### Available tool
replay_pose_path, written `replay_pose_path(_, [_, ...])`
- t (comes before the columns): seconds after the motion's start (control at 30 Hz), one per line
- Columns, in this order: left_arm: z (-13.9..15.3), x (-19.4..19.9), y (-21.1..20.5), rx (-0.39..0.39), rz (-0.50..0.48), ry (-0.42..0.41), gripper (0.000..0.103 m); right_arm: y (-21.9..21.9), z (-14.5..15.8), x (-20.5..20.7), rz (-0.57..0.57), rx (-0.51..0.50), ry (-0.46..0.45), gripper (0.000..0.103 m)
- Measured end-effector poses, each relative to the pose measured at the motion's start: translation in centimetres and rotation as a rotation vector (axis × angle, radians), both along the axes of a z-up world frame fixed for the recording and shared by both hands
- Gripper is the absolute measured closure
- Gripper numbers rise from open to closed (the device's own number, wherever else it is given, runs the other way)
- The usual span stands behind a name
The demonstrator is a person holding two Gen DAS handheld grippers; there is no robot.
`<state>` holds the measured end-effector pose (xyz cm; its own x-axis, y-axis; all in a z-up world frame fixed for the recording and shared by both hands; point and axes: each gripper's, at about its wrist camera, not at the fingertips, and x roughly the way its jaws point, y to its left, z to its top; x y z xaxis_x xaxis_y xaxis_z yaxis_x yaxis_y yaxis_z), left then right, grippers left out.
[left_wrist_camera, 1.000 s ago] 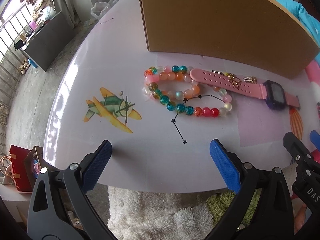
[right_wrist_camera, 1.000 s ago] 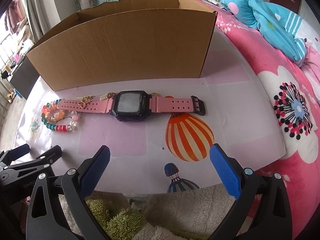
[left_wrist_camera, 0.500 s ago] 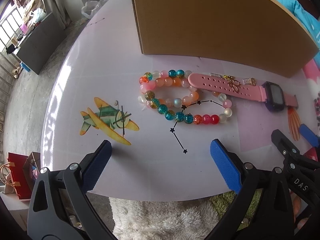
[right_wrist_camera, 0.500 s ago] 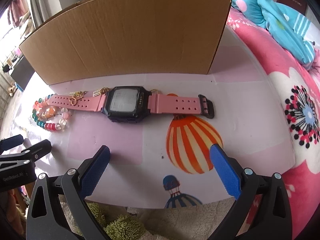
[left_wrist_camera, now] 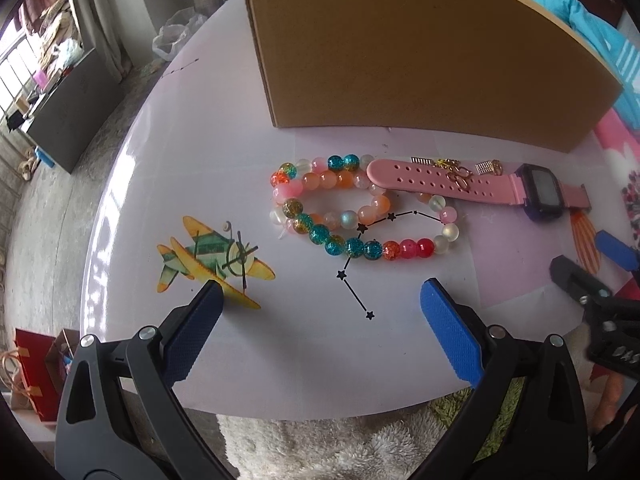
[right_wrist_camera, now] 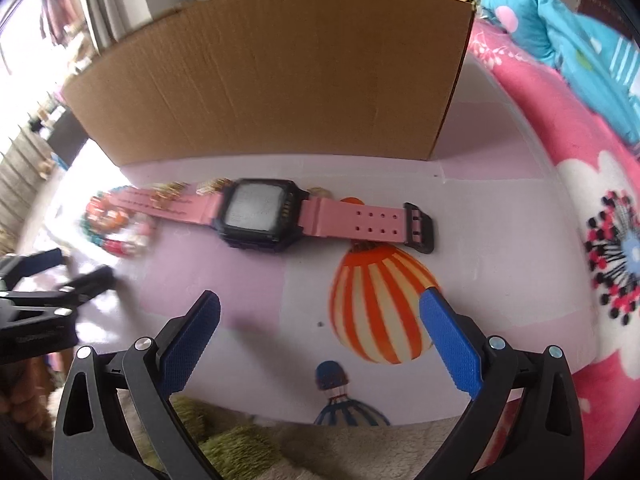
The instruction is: Organize jewelry
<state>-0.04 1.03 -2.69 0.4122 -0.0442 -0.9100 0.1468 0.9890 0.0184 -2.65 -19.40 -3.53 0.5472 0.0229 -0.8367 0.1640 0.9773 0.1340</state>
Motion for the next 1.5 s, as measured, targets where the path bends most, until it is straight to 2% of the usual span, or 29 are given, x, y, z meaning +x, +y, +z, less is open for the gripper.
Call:
replay_pose_path(0.07, [0.3, -0.4, 0.5, -0.022, -0.004, -0.012, 0.007, -0.3, 0.6, -0.1, 0.011, 0.09, -0.021, 0.006])
replay_pose_path(0.1, [0.7, -0.7, 1.1, -0.06, 0.003, -0.028, 0.007, -0.4, 1.0, -0.2, 0.027, 0.127, -0.035, 0.006])
replay_pose_path(0.17, [1.2, -1.0, 2.1, -0.103, 0.017, -0.059, 0.007, 0.0, 1.7, 0.0, 0.069, 0.175, -0.055, 0.006])
replay_pose_path(0.3, [2.1, -1.4, 3.0, -0.132, 0.028, -0.123, 0.008, 1.2, 2.4, 1.1, 0.158, 0.261, -0.078, 0.007])
replay_pose_path(0.47, [3.5, -1.3, 3.8, -0.171, 0.009, -0.191, 0.01, 2.7, 2.8, 2.7, 0.208, 0.285, -0.081, 0.015])
replay_pose_path(0.57, [3.8, -1.7, 3.4, -0.187, -0.032, -0.218, 0.022, 2.9, 3.2, 3.6, 0.224, 0.239, -0.087, 0.019])
replay_pose_path(0.7, [3.9, -0.5, 3.5, -0.231, -0.064, -0.187, 0.034, 3.9, 3.8, 3.8, 0.247, 0.164, -0.099, 0.024])
replay_pose_path(0.83, [3.6, 1.0, 3.1, -0.225, -0.083, -0.168, 0.044, 3.9, 4.3, 4.1, 0.291, 0.079, -0.089, 0.029])
replay_pose_path(0.9, [3.6, 1.5, 2.8, -0.235, -0.097, -0.153, 0.053, 3.7, 4.3, 4.2, 0.311, 0.045, -0.082, 0.03])
replay_pose_path(1.07, [3.5, 2.6, 1.1, -0.269, -0.152, -0.108, 0.057, 2.6, 4.3, 4.3, 0.33, 0.035, -0.075, 0.034])
replay_pose_path(1.13, [3.3, 3.2, 0.5, -0.288, -0.156, -0.081, 0.058, 2.7, 3.9, 4.7, 0.331, 0.029, -0.077, 0.038])
replay_pose_path(1.23, [2.6, 3.8, -0.2, -0.294, -0.154, -0.035, 0.064, 1.9, 3.2, 4.6, 0.327, 0.031, -0.065, 0.045])
replay_pose_path(1.33, [2.3, 4.5, -0.6, -0.296, -0.143, -0.004, 0.064, 1.1, 2.4, 4.6, 0.318, 0.045, -0.049, 0.052])
replay_pose_path(1.5, [1.9, 5.2, -1.1, -0.268, -0.126, 0.031, 0.065, 0.4, 2.0, 4.2, 0.326, 0.072, -0.073, 0.052])
